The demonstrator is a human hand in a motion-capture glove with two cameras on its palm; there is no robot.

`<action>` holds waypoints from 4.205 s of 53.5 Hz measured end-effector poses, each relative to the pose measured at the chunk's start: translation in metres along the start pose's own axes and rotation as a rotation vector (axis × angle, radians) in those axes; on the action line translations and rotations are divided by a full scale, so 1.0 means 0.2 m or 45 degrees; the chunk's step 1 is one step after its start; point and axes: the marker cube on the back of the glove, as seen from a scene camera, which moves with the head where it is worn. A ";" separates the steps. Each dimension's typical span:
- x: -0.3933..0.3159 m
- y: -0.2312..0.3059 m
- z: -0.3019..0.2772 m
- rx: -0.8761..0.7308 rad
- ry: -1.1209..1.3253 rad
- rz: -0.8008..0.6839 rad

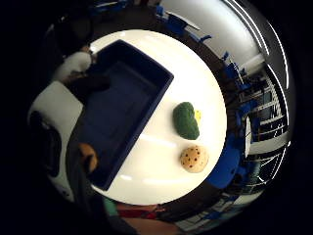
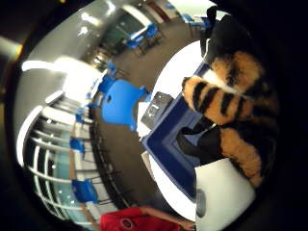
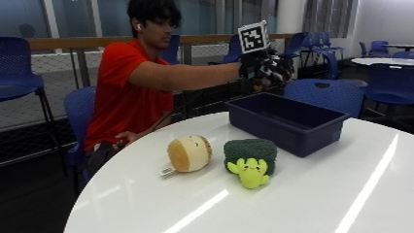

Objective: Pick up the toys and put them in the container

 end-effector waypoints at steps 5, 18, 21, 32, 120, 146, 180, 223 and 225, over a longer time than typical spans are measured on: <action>-0.04 0.00 0.04 -0.143 -0.081 0.091; 0.06 0.12 0.05 -0.314 -0.135 0.062; 0.14 0.17 0.04 -0.312 -0.106 0.097; 0.56 0.37 0.04 -0.330 -0.061 0.290; 1.48 1.13 0.61 -0.599 -0.050 0.669; 1.42 1.13 0.61 -0.685 0.114 0.668; 1.33 1.05 0.60 -0.501 0.222 0.660; 0.85 0.40 -0.01 -0.336 0.152 0.482; 0.81 0.36 -0.04 -0.332 0.161 0.461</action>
